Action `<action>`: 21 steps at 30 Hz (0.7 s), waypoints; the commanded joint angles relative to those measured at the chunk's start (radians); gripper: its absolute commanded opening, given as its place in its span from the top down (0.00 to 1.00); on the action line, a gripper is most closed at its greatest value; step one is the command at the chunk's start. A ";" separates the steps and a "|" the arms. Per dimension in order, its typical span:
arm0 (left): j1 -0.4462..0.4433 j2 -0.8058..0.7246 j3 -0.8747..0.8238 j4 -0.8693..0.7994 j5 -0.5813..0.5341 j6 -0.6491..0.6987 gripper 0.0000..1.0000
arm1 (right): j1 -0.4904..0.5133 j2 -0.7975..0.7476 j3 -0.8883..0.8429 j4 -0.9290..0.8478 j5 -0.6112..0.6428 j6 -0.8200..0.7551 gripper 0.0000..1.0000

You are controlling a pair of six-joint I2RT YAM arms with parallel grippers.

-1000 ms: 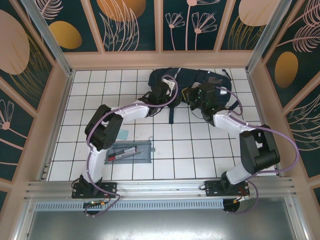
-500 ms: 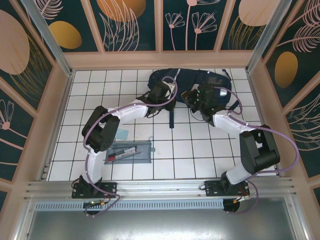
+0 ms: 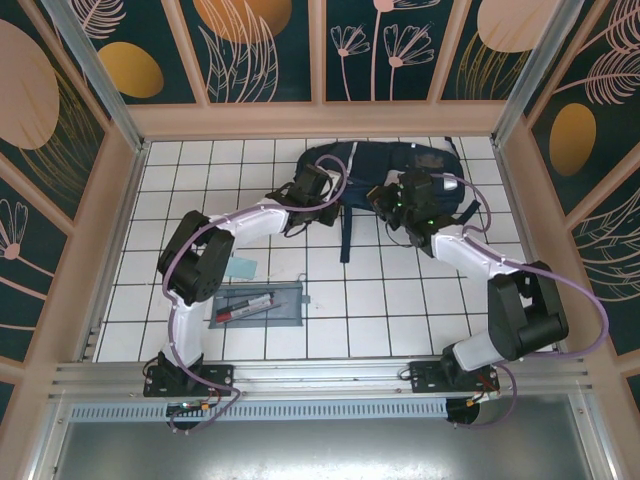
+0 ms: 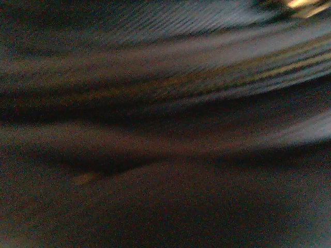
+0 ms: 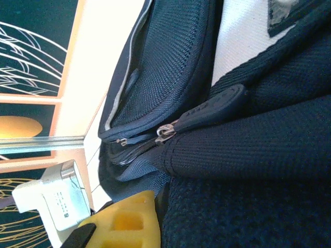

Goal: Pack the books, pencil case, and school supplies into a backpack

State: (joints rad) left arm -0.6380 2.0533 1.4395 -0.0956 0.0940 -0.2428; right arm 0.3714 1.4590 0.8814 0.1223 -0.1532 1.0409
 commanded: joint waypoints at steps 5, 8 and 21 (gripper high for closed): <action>0.067 -0.055 -0.103 -0.080 -0.064 0.033 1.00 | -0.099 -0.085 -0.012 -0.052 0.132 -0.177 1.00; 0.101 -0.044 -0.110 -0.109 -0.066 0.013 1.00 | -0.129 -0.099 -0.011 -0.068 0.136 -0.207 1.00; 0.060 -0.195 -0.209 -0.120 0.191 -0.111 1.00 | -0.193 0.114 0.155 -0.042 -0.037 -0.312 0.94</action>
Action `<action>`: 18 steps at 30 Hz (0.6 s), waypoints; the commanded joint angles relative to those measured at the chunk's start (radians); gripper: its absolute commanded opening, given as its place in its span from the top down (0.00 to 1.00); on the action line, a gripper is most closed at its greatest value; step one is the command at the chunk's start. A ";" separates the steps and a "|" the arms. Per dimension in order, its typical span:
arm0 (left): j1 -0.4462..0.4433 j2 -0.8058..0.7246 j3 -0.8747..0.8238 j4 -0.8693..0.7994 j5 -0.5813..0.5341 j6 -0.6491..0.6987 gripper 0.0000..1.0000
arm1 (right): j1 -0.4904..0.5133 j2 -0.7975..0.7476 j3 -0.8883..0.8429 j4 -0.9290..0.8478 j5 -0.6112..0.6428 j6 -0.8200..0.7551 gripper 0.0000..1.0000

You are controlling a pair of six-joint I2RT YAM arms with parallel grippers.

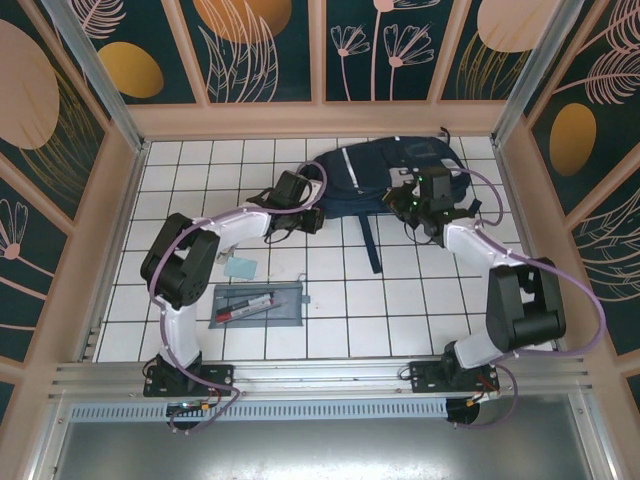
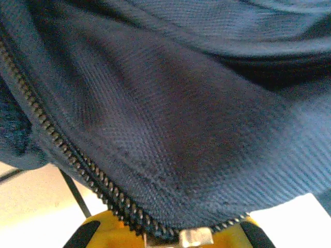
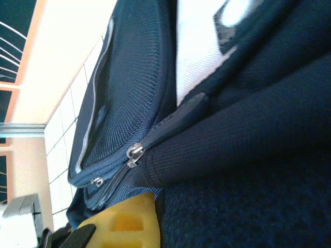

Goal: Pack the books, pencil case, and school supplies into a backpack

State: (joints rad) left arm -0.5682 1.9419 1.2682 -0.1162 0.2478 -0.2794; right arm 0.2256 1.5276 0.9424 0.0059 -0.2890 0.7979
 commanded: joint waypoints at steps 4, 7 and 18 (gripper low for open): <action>-0.073 -0.082 -0.030 -0.011 0.150 -0.179 1.00 | -0.048 0.087 0.159 0.034 0.047 -0.059 0.64; -0.116 -0.024 0.029 0.027 0.183 -0.230 1.00 | -0.049 0.073 0.160 -0.008 0.006 -0.051 0.47; -0.145 0.100 0.185 0.130 0.226 -0.321 1.00 | -0.006 -0.255 -0.162 0.018 -0.108 0.130 0.21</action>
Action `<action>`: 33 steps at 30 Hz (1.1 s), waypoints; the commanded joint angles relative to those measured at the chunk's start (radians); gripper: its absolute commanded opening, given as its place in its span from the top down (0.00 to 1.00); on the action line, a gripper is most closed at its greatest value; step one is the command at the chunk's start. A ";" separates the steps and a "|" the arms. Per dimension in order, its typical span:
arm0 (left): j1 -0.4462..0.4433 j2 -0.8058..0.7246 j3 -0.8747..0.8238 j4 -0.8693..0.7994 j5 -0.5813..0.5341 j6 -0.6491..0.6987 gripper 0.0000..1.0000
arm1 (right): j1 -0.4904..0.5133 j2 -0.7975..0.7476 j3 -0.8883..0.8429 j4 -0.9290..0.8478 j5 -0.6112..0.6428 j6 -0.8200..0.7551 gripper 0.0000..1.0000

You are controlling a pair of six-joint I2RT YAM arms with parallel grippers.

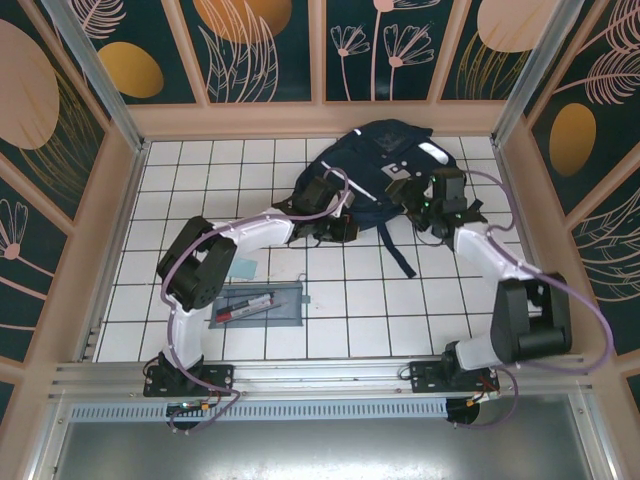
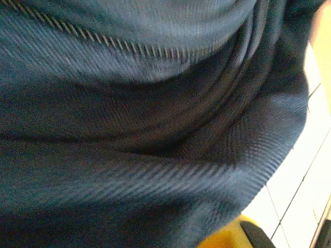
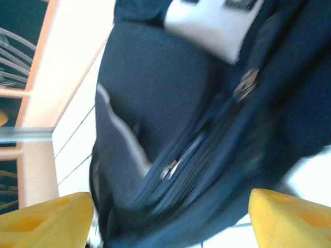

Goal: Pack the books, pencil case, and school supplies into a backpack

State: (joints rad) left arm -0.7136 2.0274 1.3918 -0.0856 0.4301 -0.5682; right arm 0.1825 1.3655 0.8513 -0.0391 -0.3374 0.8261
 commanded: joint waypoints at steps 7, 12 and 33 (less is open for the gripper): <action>-0.010 0.017 0.054 0.106 0.058 -0.042 1.00 | 0.177 -0.060 -0.161 0.237 -0.052 0.293 0.21; -0.014 -0.005 0.020 0.121 0.056 -0.054 1.00 | 0.180 -0.015 -0.253 0.384 -0.012 0.429 0.22; 0.099 -0.106 -0.133 -0.082 -0.146 0.075 1.00 | 0.139 0.176 -0.123 0.385 0.076 0.270 1.00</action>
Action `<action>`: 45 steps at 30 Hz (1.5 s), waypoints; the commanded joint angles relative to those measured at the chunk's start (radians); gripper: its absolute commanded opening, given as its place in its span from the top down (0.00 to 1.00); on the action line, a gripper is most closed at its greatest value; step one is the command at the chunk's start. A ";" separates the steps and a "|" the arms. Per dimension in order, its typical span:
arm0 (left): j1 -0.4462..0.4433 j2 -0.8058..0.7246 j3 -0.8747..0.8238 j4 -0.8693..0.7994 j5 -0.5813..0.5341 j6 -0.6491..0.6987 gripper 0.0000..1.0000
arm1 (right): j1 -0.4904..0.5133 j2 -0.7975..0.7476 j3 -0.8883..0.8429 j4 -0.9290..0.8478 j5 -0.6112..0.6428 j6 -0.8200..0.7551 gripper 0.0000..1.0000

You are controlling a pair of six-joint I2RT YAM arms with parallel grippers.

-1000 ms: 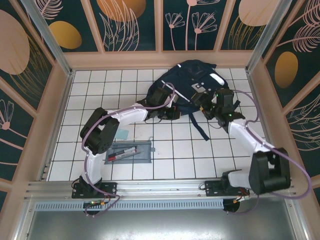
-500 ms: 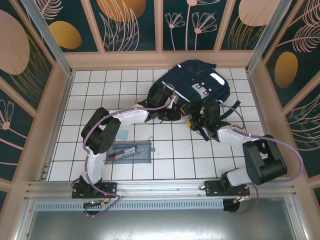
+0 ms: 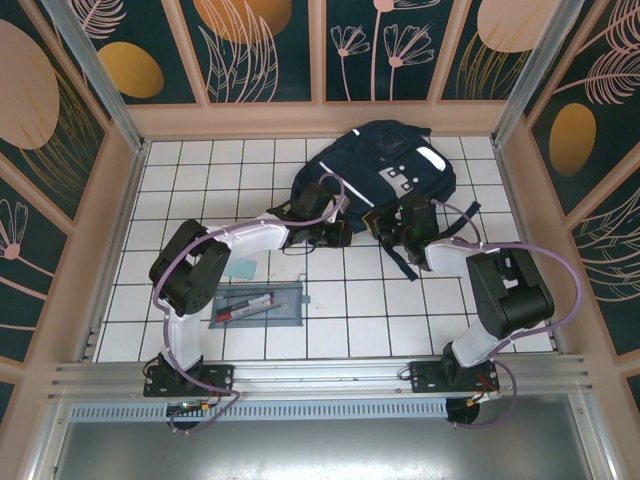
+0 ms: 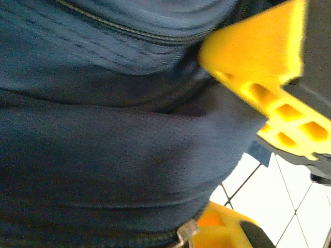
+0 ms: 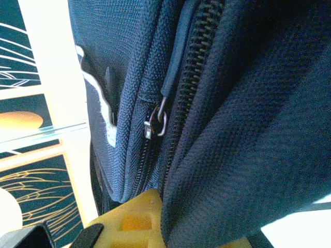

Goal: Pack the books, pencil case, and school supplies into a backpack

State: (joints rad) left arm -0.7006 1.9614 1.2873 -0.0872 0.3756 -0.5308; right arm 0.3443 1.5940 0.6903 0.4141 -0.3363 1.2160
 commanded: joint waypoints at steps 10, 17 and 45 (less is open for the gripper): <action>0.257 -0.071 -0.049 -0.143 -0.248 0.120 1.00 | -0.087 -0.081 0.128 -0.257 0.062 -0.320 1.00; 0.266 -0.156 -0.135 -0.176 -0.115 0.108 1.00 | -0.126 -0.039 0.228 -0.344 0.112 -0.437 1.00; -0.093 -0.003 0.091 0.034 0.244 -0.117 1.00 | -0.128 -0.227 0.235 -0.589 0.079 -0.454 0.32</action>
State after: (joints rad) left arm -0.7662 1.9366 1.3205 -0.1158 0.5354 -0.6144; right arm 0.2092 1.4849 1.0058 -0.2481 -0.2657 0.7082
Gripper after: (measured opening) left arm 0.085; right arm 0.662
